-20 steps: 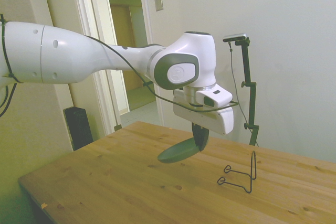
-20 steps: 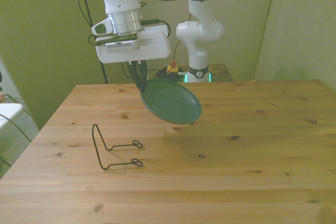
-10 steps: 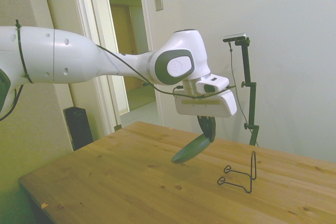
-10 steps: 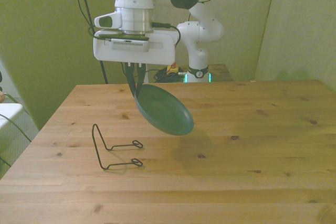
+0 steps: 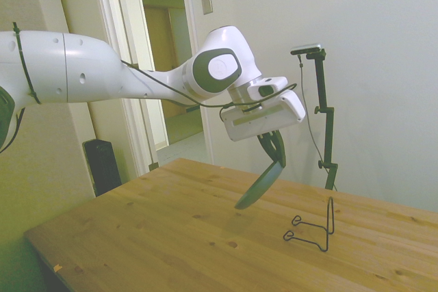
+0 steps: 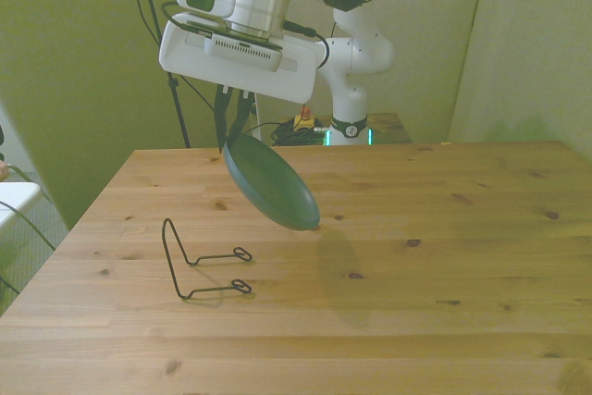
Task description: Load the plate
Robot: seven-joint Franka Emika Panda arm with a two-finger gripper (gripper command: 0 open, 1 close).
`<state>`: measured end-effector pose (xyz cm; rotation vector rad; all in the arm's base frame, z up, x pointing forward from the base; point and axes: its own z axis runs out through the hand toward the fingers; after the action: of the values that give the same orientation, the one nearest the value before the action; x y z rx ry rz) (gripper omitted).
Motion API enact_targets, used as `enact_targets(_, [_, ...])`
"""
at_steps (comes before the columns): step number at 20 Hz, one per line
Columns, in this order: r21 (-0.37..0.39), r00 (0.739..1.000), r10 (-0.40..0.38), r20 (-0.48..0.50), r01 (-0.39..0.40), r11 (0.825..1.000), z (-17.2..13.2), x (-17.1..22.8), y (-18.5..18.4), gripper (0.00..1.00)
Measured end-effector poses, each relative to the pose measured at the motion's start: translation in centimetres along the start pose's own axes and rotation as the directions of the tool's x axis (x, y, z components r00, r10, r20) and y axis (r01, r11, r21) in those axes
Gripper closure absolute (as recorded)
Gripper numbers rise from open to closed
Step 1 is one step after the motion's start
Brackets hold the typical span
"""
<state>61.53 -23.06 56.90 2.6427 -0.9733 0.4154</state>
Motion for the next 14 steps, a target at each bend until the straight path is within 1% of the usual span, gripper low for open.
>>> enact_targets(4, [-0.039, 0.998, -0.036, -0.059, 0.034, 0.999, 0.4, 0.9, 0.2, 1.0])
enact_targets(8, [-0.088, 0.991, -0.063, -0.117, 0.053, 0.995, 0.7, 2.2, 1.7, 1.0])
enact_targets(11, [-0.124, 0.983, -0.092, -0.156, 0.073, 0.99, 0.5, 3.1, 2.9, 1.0])
enact_targets(14, [-0.162, 0.974, -0.122, -0.188, 0.092, 0.982, 1.0, 3.6, 3.3, 1.0])
